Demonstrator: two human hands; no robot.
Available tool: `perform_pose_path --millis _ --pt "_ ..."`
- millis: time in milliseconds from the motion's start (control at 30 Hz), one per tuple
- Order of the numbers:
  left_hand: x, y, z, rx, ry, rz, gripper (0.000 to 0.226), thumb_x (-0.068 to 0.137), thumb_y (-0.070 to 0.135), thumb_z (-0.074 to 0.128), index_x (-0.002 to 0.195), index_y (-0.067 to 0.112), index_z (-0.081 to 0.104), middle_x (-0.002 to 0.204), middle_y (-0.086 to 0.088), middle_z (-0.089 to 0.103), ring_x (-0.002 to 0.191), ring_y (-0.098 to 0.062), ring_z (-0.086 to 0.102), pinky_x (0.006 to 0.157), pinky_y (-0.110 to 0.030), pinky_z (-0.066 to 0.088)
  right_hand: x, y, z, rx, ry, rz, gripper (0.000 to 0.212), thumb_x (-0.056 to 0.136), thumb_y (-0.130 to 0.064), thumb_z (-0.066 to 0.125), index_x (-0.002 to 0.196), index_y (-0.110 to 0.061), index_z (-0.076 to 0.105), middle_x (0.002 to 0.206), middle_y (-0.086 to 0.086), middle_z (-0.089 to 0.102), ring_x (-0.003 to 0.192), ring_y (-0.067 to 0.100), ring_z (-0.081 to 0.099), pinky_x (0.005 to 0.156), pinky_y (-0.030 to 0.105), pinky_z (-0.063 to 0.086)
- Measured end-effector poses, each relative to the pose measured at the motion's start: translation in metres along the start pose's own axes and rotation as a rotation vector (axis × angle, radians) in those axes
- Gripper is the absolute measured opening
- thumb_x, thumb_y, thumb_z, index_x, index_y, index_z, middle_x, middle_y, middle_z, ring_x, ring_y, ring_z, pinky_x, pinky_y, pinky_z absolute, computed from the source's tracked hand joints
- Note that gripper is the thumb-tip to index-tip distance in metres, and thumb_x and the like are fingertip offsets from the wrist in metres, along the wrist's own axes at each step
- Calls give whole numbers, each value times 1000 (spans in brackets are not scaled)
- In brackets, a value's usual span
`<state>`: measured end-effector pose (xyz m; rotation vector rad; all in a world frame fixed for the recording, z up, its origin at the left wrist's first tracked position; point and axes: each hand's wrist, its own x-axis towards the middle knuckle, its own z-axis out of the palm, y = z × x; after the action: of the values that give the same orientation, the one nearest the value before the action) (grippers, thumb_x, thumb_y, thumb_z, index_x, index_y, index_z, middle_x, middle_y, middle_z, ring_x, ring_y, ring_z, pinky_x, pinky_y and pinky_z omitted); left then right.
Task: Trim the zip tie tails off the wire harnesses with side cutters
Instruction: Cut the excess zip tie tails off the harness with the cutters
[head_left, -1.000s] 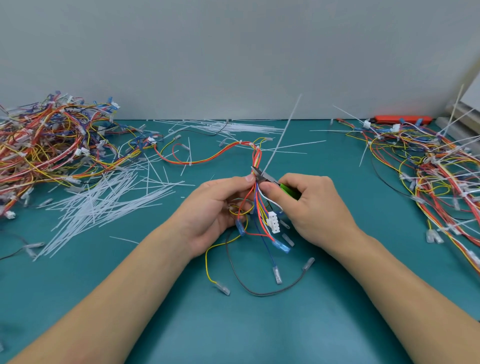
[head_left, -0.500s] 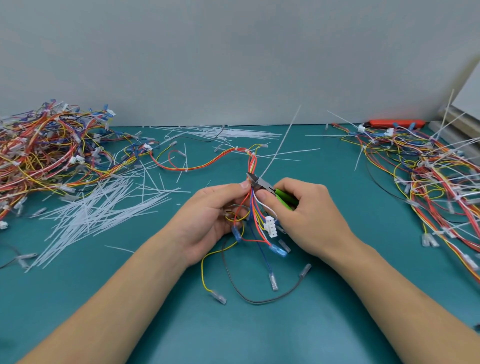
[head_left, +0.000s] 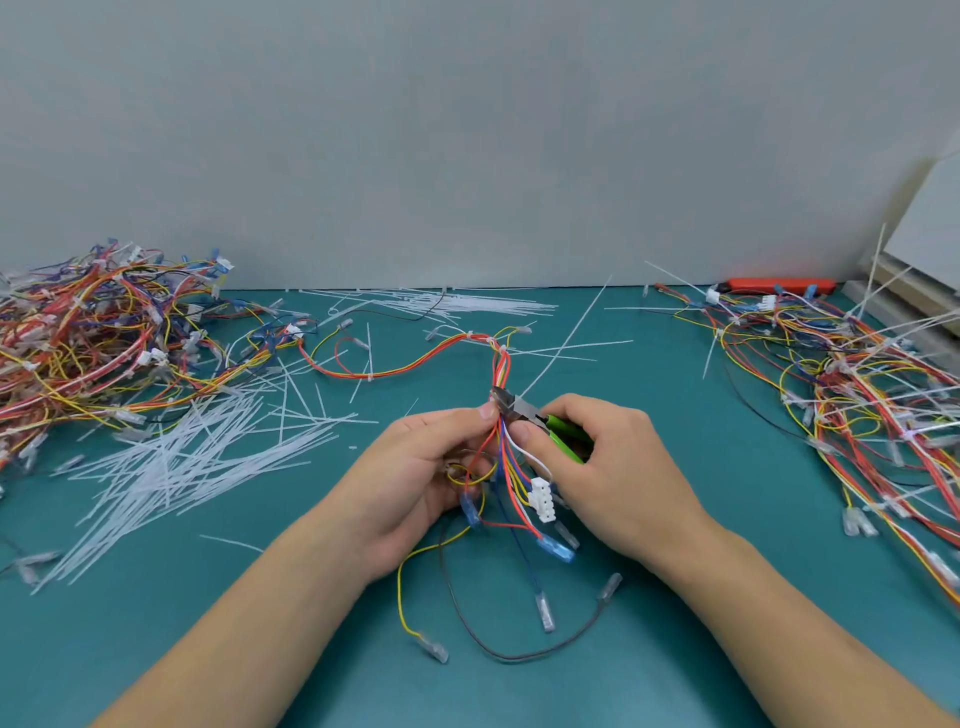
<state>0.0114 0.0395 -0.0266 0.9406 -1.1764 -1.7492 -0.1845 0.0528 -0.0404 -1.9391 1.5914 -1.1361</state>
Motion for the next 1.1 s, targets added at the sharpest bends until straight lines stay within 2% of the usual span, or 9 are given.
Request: perform_pose_path --millis 167,300,500,800,900,1000,1100 --pt "3 -4 -2 -12 4 4 26 85 32 77 98 9 75 81 -5 62 70 -15 48 68 -32 39 0 1 0 -19 22 -24 50 85 -74 54 78 -25 63 68 -7 58 66 12 53 62 38 47" --pt "3 -4 -3 -6 0 3 27 84 36 74 93 10 75 79 -5 60 68 -15 48 64 -30 39 0 2 0 -12 0 -5 48 85 -75 54 78 -29 62 70 -10 58 67 11 53 60 31 44" --pt "2 -3 -2 8 -8 4 29 84 36 76 94 9 75 79 -5 58 69 -15 46 63 -30 36 0 1 0 -2 -3 -9 48 85 -75 54 80 -29 64 71 -10 59 67 11 54 61 32 45" --pt "0 -2 -1 -3 -4 7 29 86 36 75 95 8 75 79 -5 59 69 -15 46 62 -27 37 1 0 -1 -26 9 -33 50 86 -76 52 76 -27 61 69 -11 55 66 11 51 58 25 34" --pt "0 -3 -1 9 -6 7 27 86 37 74 93 10 76 79 -3 61 68 -14 47 61 -26 39 0 0 -1 -11 1 -30 54 86 -76 52 76 -24 61 66 -9 53 63 12 48 56 28 35" --pt "1 -2 -2 1 2 -2 26 81 37 75 87 12 77 77 -4 61 69 -15 49 67 -32 37 1 0 -3 27 -36 -5 60 85 -78 52 71 -19 57 57 -7 48 55 11 41 54 35 35" --pt "1 -3 -2 -4 9 -8 26 80 36 75 88 11 78 78 -4 62 69 -16 49 71 -35 37 2 -1 -9 19 -79 -3 60 84 -80 53 72 -21 57 52 -8 49 50 9 41 50 34 35"
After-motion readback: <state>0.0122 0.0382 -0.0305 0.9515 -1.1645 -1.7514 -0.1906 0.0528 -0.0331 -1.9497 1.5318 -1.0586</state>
